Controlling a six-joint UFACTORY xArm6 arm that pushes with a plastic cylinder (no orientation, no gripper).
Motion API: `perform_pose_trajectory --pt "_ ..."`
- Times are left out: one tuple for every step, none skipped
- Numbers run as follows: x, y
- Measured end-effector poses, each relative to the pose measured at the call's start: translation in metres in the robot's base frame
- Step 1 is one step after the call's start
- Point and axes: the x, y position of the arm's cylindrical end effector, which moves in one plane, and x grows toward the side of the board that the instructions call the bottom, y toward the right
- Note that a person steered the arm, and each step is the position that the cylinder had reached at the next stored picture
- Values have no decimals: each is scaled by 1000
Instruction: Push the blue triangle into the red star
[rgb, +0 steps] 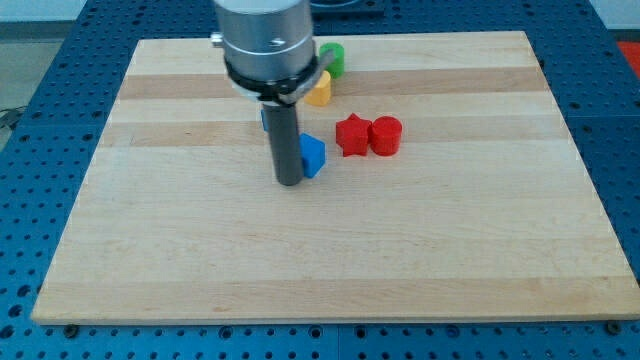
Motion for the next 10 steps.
perform_pose_trajectory --pt "0 33" --pt "0 53" --pt "0 71" --pt "20 45" --pt "49 6" --pt "42 -22" --pt "-5 -54" --pt "-90 -78" --pt "-136 -79" --pt "-136 -74"
